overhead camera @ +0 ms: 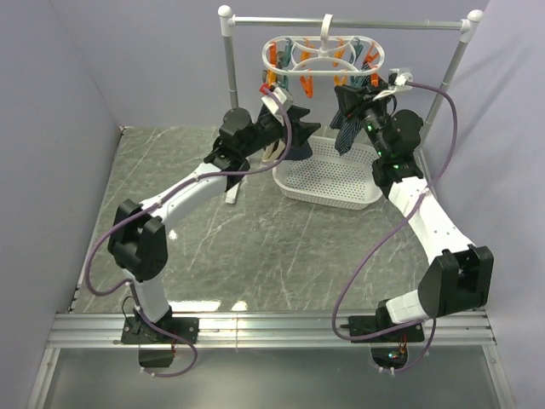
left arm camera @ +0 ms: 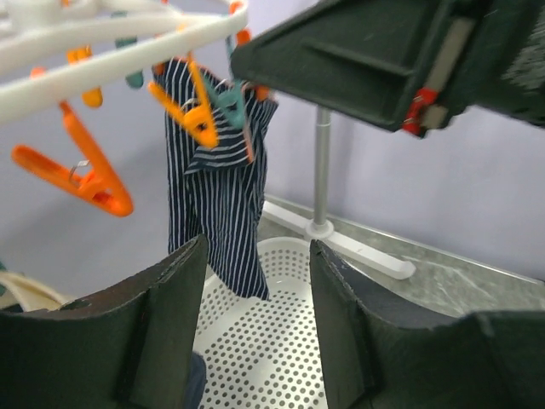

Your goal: Clip the underwear to the hanger

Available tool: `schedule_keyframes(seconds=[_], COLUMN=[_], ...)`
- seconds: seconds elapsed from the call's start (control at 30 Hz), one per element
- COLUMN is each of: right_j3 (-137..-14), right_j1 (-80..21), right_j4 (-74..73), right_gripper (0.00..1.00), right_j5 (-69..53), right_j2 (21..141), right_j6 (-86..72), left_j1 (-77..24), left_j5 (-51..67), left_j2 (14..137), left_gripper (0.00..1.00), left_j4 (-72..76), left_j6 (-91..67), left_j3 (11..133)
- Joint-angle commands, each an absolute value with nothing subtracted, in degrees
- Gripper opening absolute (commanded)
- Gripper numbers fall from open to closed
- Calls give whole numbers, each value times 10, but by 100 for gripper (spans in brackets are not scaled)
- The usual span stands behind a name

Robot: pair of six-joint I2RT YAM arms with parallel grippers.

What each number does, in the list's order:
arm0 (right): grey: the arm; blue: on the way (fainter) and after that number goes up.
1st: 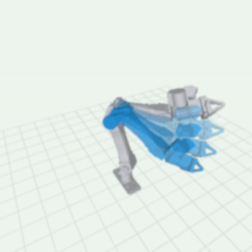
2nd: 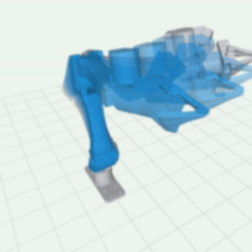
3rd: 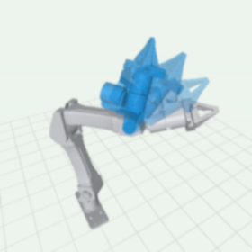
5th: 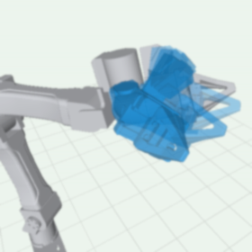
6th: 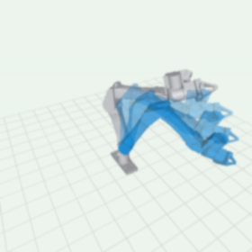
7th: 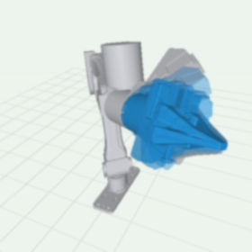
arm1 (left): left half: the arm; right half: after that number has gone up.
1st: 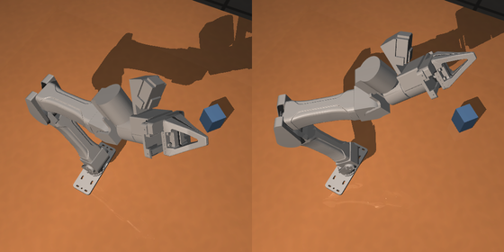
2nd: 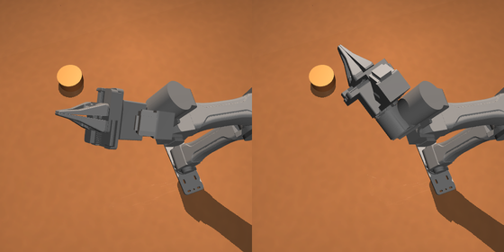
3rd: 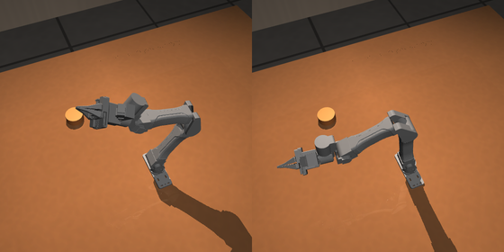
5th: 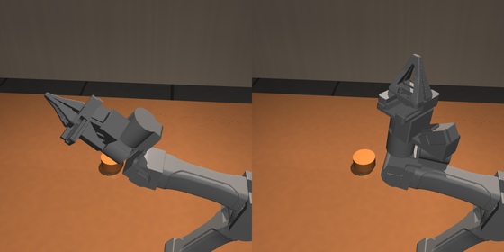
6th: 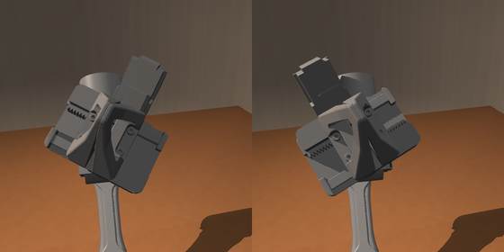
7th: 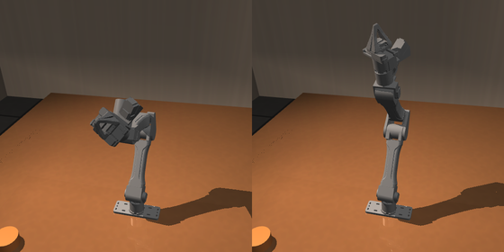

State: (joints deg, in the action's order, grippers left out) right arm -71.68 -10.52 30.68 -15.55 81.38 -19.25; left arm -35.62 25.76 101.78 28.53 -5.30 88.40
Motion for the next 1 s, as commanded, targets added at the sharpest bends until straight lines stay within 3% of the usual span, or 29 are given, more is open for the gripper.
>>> schedule_keyframes(seconds=[0.0,0.47,0.97], right_j3=[-755,-806,-828], right_j1=[-124,-142,-139], right_j4=[291,259,331], right_gripper=[32,36,38], right_j5=[-57,47,43], right_j2=[825,881,929], right_j6=[-149,-132,-137], left_j1=[-358,-361,-352], left_j5=[213,186,179], left_j2=[1033,1053,1067], left_gripper=[57,58,59], left_j4=[325,354,346], left_j6=[-69,-91,-95], left_j3=[931,933,939])
